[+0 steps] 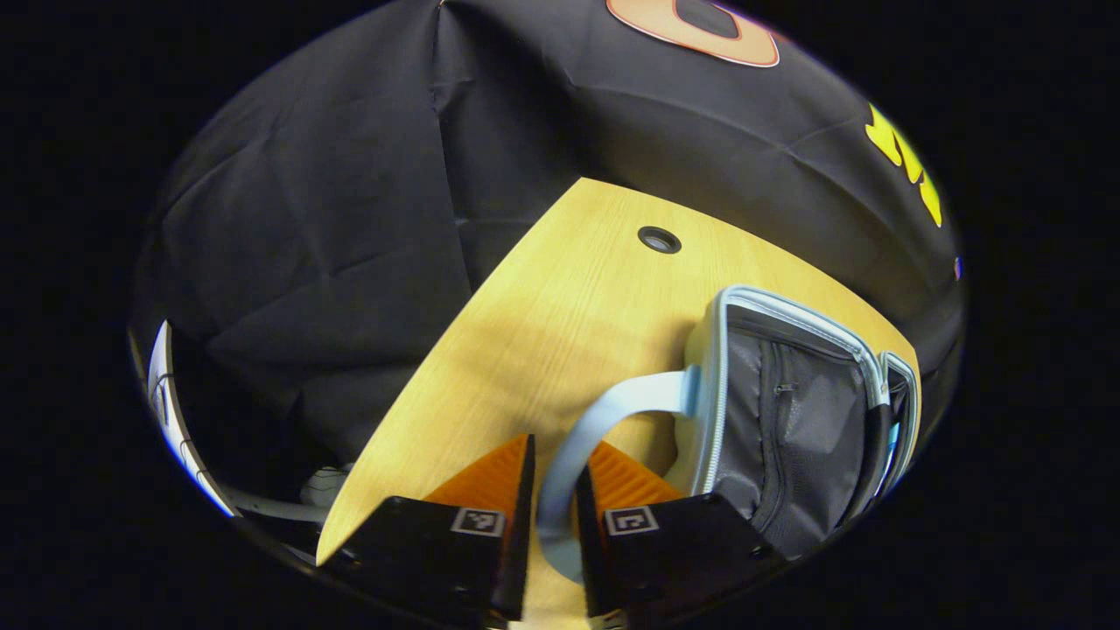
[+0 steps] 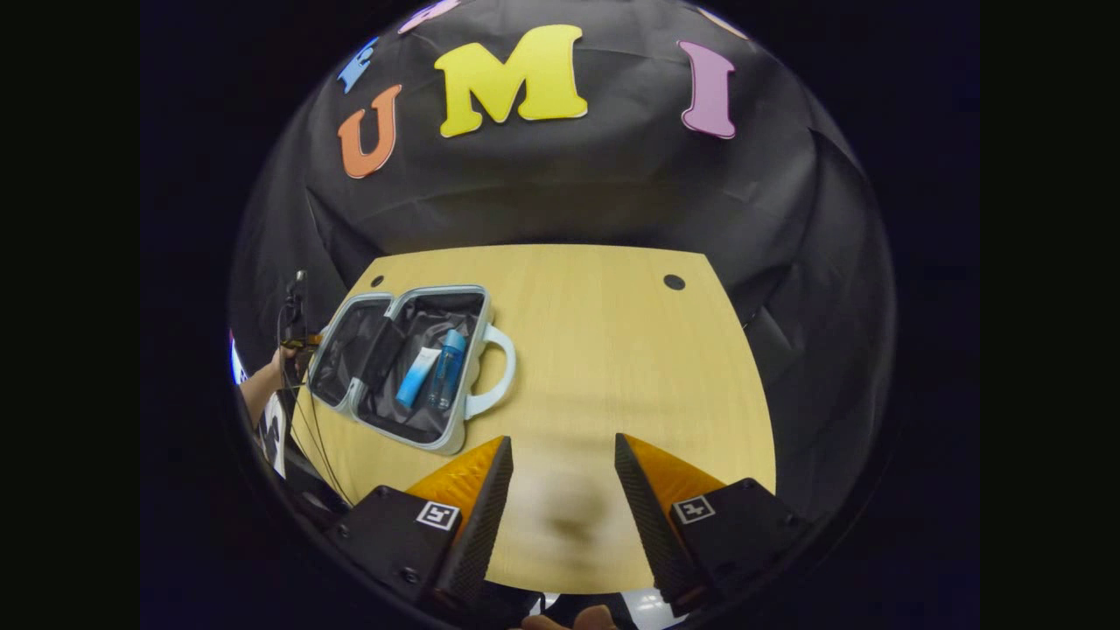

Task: First open the suitcase, pack the skin care products into it, and then close the suitcase.

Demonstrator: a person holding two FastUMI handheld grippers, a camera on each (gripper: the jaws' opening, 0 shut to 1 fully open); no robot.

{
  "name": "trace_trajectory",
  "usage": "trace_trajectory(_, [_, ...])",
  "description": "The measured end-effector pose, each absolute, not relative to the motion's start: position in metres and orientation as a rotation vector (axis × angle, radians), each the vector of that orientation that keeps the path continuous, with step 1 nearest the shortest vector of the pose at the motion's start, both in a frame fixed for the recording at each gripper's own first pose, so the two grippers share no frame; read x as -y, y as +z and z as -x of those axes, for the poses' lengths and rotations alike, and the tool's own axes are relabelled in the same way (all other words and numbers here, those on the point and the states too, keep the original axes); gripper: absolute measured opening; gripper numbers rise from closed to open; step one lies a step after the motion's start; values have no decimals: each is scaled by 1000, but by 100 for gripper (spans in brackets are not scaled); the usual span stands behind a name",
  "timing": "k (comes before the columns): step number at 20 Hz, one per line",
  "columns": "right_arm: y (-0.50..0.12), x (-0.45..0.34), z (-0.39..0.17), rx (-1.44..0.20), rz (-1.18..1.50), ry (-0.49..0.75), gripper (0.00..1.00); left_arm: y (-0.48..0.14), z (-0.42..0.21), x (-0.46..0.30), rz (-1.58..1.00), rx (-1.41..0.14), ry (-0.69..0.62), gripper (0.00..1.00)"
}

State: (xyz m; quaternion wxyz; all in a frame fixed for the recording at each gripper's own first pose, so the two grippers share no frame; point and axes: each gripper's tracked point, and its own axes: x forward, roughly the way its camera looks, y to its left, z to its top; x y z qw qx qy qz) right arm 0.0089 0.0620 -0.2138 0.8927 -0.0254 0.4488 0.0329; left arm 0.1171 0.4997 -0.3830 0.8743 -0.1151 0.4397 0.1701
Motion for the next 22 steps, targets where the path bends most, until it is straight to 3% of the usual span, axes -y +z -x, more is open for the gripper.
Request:
trace_trajectory(3, [-205,-50,-14,-857,62,34,71,-368,-122,-495,206,-902,374,18])
trace_trajectory(5, [-193,-45,-19,-782,67,10,66,-344,-122,-500,139,-867,400,16])
trace_trajectory(6, [-189,-46,-19,-755,59,12,70,-324,-125,-500,113,-846,404,16])
trace_trajectory(11, [-169,-38,-13,-659,72,50,70,-219,-126,-468,35,-716,408,16])
trace_trajectory(15, [-146,-25,-1,-569,47,79,70,-156,-124,-398,32,-620,413,16])
trace_trajectory(16, [-141,-19,1,-542,55,83,66,-143,-122,-379,50,-594,427,16])
trace_trajectory(17, [-136,-14,4,-519,66,89,70,-132,-120,-364,54,-574,463,16])
trace_trajectory(18, [-133,-8,8,-502,75,91,66,-121,-118,-344,63,-553,484,16])
trace_trajectory(21, [-124,12,15,-476,67,88,70,-98,-128,-268,36,-458,463,16])
trace_trajectory(22, [-121,22,14,-467,61,79,70,-94,-134,-238,34,-426,443,20])
